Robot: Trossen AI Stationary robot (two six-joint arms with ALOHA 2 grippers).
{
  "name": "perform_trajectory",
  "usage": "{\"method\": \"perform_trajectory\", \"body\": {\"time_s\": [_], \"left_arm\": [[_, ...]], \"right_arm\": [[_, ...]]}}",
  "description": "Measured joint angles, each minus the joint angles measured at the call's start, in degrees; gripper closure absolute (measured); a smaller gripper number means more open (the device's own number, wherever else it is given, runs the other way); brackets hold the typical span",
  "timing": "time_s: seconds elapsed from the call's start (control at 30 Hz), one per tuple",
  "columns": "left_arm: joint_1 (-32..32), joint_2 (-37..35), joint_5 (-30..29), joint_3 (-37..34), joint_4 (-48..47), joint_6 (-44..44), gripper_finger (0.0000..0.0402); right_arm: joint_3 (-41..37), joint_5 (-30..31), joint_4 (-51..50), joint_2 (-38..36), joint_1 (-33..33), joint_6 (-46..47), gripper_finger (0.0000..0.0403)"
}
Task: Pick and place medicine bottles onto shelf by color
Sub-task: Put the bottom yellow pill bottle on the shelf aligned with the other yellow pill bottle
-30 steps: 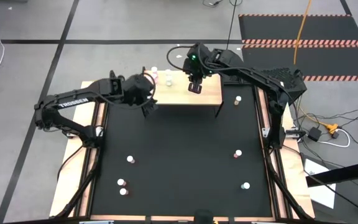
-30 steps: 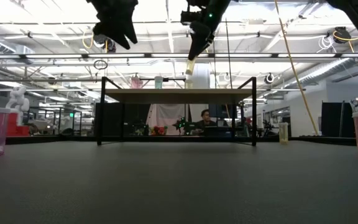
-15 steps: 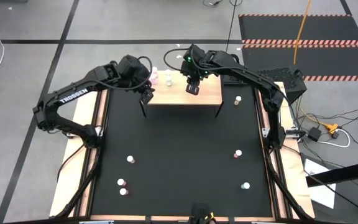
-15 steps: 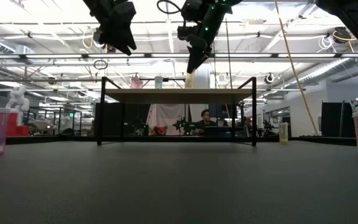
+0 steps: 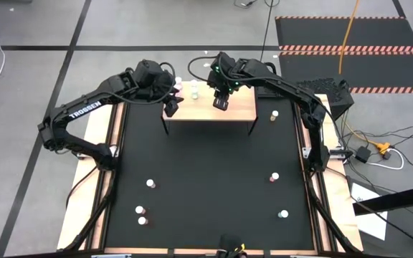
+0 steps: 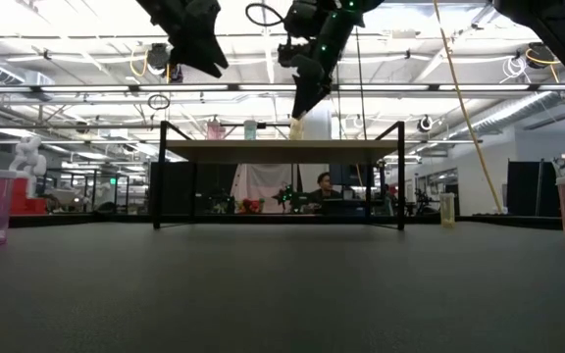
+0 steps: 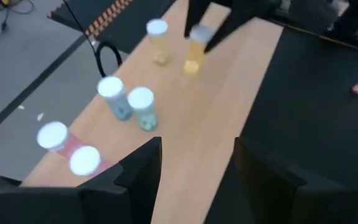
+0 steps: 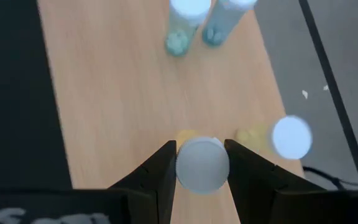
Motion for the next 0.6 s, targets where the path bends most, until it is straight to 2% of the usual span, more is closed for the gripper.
{"method": "perform_trajectory", "body": {"time_s": [0.6], "left_arm": [[-1.2, 0.0, -0.2, 0.0, -0.2, -2.3, 0.0199]], "right_arm": [[0.0, 0.1, -1.0, 0.7, -1.1, -2.9, 0.0284]]}}
